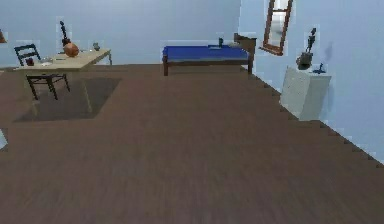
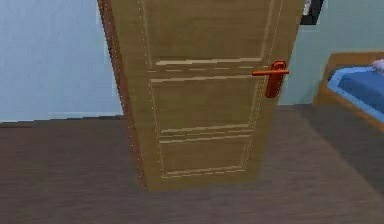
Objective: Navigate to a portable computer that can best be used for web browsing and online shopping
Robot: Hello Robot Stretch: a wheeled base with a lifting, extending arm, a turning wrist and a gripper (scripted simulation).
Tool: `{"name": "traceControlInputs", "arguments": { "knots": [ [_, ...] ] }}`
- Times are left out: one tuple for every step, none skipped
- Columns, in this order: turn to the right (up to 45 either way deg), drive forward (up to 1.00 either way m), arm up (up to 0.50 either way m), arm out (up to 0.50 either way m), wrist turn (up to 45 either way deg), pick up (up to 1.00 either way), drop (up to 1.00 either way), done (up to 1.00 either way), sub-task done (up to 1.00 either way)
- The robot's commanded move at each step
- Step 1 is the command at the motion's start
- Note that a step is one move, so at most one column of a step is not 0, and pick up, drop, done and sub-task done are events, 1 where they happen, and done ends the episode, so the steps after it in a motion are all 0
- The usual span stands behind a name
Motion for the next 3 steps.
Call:
{"name": "traceControlInputs", "arguments": {
  "knots": [
    [0.0,1.0,0.0,0.0,0.0,0.0,0.0,0.0,0.0],
    [0.0,1.0,0.0,0.0,0.0,0.0,0.0,0.0,0.0],
    [0.0,1.0,0.0,0.0,0.0,0.0,0.0,0.0,0.0]
  ]
}}
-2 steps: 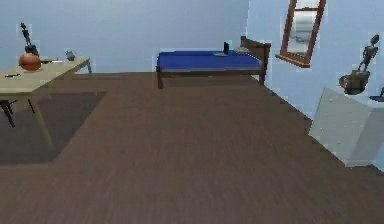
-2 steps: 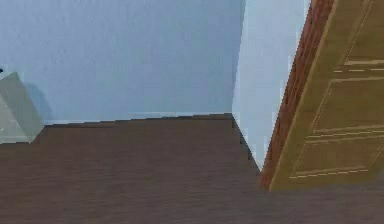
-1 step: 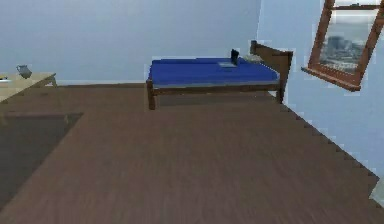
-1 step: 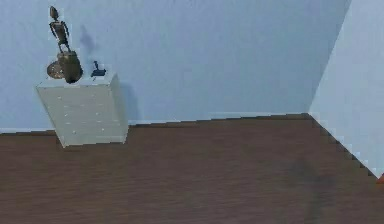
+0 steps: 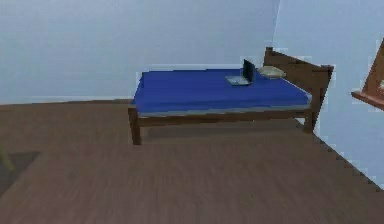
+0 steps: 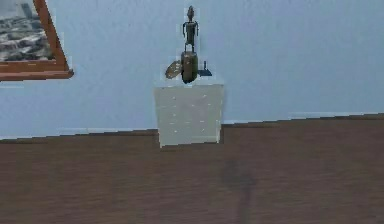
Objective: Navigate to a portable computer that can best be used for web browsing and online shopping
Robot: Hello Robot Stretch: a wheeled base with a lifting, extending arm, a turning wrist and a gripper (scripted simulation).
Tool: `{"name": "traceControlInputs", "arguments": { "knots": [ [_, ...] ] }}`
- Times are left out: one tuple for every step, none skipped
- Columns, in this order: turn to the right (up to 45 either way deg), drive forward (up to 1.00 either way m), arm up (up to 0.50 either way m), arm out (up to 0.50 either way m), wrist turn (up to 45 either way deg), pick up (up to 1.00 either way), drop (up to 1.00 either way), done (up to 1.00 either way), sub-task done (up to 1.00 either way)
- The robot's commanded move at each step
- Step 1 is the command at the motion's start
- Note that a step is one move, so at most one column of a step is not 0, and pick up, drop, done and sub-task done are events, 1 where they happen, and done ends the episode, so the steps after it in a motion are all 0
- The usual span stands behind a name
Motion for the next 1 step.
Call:
{"name": "traceControlInputs", "arguments": {
  "knots": [
    [0.0,1.0,0.0,0.0,0.0,0.0,0.0,0.0,0.0]
  ]
}}
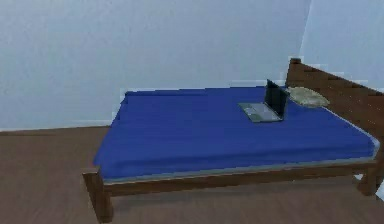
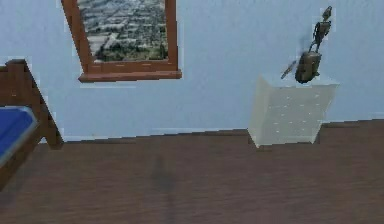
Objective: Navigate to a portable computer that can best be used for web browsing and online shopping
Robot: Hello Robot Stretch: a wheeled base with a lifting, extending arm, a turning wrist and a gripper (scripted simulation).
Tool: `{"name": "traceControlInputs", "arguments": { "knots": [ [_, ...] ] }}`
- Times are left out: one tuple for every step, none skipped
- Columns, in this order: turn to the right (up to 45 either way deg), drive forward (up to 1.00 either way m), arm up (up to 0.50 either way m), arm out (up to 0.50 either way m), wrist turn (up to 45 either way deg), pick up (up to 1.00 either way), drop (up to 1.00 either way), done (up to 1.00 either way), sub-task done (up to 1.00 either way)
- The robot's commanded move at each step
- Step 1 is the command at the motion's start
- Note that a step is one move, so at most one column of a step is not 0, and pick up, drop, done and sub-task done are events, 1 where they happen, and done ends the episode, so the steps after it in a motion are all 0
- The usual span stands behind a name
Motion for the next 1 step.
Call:
{"name": "traceControlInputs", "arguments": {
  "knots": [
    [0.0,0.65,0.0,0.0,0.0,0.0,0.0,0.0,0.0]
  ]
}}
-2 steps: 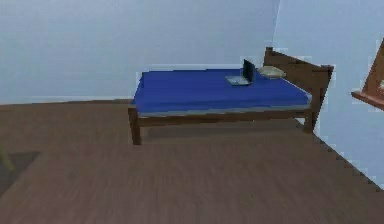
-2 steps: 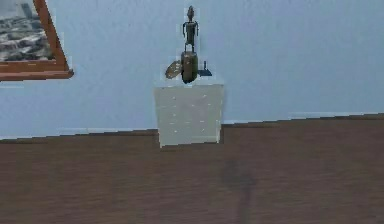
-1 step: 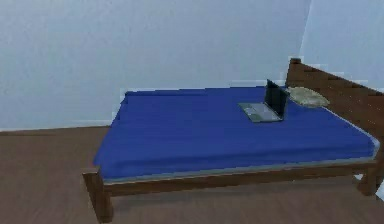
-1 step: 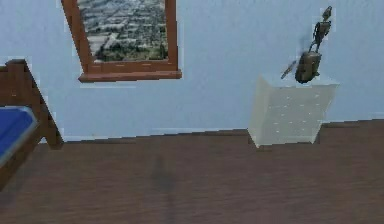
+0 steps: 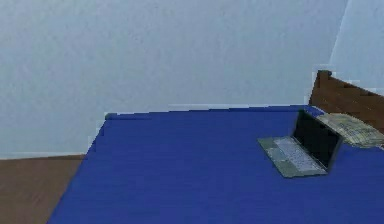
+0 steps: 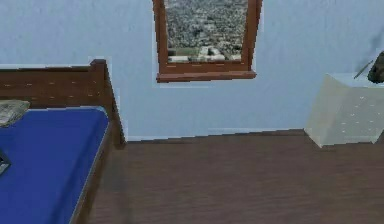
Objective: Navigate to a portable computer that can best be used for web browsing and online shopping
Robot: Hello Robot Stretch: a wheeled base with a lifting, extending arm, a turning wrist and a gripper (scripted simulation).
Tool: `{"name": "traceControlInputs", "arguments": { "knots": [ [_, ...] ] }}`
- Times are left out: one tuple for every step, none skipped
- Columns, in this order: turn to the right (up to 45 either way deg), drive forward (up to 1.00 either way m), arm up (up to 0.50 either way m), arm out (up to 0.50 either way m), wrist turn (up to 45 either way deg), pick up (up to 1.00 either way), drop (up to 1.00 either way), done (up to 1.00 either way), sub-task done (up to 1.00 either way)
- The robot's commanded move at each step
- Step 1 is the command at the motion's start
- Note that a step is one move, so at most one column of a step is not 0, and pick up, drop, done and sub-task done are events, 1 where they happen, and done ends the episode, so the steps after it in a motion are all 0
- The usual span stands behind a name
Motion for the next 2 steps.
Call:
{"name": "traceControlInputs", "arguments": {
  "knots": [
    [30.0,0.0,0.0,0.0,0.0,0.0,0.0,0.0,0.0],
    [0.0,0.0,0.0,0.0,0.0,0.0,0.0,1.0,0.0]
  ]
}}
